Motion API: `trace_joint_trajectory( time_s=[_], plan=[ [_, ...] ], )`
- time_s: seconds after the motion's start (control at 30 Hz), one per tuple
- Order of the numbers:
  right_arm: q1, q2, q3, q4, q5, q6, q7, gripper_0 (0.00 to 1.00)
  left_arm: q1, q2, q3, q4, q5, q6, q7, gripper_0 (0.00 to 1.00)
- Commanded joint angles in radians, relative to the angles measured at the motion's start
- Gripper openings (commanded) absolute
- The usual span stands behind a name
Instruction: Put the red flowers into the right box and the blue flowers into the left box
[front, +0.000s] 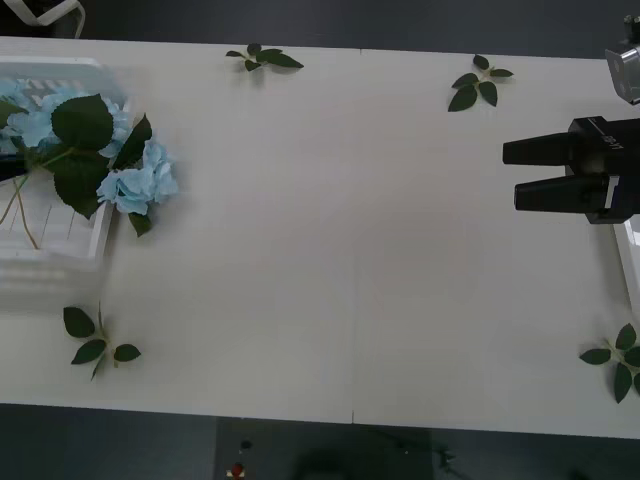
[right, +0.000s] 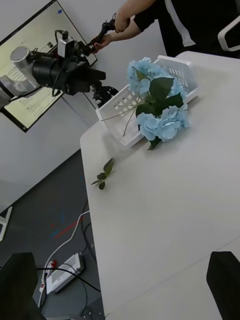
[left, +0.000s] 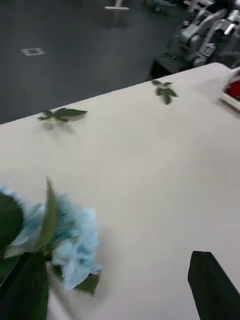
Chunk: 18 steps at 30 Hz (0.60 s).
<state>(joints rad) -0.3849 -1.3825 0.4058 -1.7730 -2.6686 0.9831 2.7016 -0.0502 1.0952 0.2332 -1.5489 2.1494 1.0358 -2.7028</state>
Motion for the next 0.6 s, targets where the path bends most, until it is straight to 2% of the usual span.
trace_joint_trajectory(
  time_s=[0.03,0.17,0.27,0.4,0.6],
  plan=[
    [-0.012,-0.010,-0.015,-0.016,-0.013,0.006,0.004,1.00,-0.109,0.032,-0.109,-0.094,0.020,0.004,-0.002,0.82],
    [-0.012,-0.010,-0.015,-0.016,-0.013,0.006,0.004,1.00,-0.221,0.032,-0.295,-0.122,0.067,-0.023,-0.002,0.86],
    [-0.012,-0.010,-0.015,-0.016,-0.013,0.006,0.004,1.00,-0.309,0.029,-0.417,-0.119,0.104,-0.030,-0.002,1.00],
    [-0.012,-0.010,-0.015,-0.016,-0.013,0.006,0.004,1.00,-0.389,0.029,-0.526,-0.119,0.130,-0.033,-0.002,1.00],
    [-0.012,-0.010,-0.015,-0.016,-0.013,0.006,0.004,1.00,-0.458,0.029,-0.608,-0.123,0.221,-0.019,-0.002,1.00]
  ],
)
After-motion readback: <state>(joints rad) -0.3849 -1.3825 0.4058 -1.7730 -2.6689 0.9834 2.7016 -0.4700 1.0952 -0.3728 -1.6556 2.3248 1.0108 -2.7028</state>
